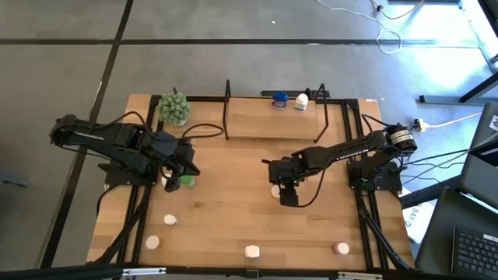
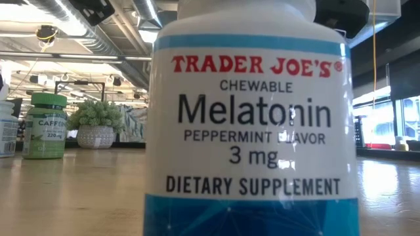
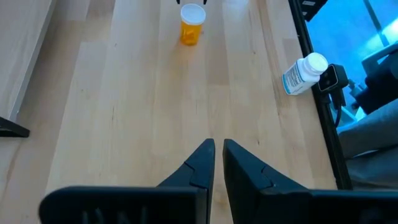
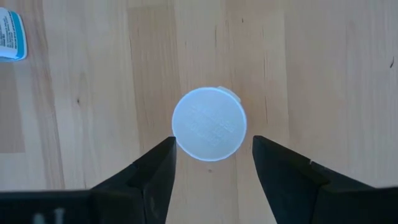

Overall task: Pick and place medicine bottles onto shelf by color
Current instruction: Put the top orange pill bottle on the shelf

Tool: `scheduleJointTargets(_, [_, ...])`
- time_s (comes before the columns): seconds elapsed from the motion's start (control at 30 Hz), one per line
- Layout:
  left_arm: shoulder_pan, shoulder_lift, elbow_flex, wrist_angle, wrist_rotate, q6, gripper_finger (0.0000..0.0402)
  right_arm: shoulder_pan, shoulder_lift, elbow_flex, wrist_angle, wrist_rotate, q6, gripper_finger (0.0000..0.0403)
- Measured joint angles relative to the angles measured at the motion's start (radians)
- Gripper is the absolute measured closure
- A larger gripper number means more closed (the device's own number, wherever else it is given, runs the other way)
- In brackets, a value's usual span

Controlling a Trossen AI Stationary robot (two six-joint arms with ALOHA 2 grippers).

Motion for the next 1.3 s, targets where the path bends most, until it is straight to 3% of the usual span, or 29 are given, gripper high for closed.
scheduleJointTargets(0.13, [0.0,0.0,0.0,0.0,0.0,0.0,0.0374,0.0,0.0,0.0,0.003,0.001,-0.025,0.0178])
scheduleJointTargets(0.47, [0.0,0.0,0.0,0.0,0.0,0.0,0.0374,0.018,0.002,0.0,0.039,0.053,0.012,0.0107])
scheduleJointTargets(0.57, [0.0,0.0,0.0,0.0,0.0,0.0,0.0374,0.04,0.002,0.0,0.039,0.054,0.075,0.0105])
scheduleJointTargets(0.77, [0.0,0.0,0.0,0.0,0.0,0.0,0.0374,0.069,0.003,0.0,0.04,0.138,0.038,0.0105])
scheduleJointTargets(1.3, [0.0,0.0,0.0,0.0,0.0,0.0,0.0374,0.068,0.124,0.0,0.107,0.116,0.057,0.0117])
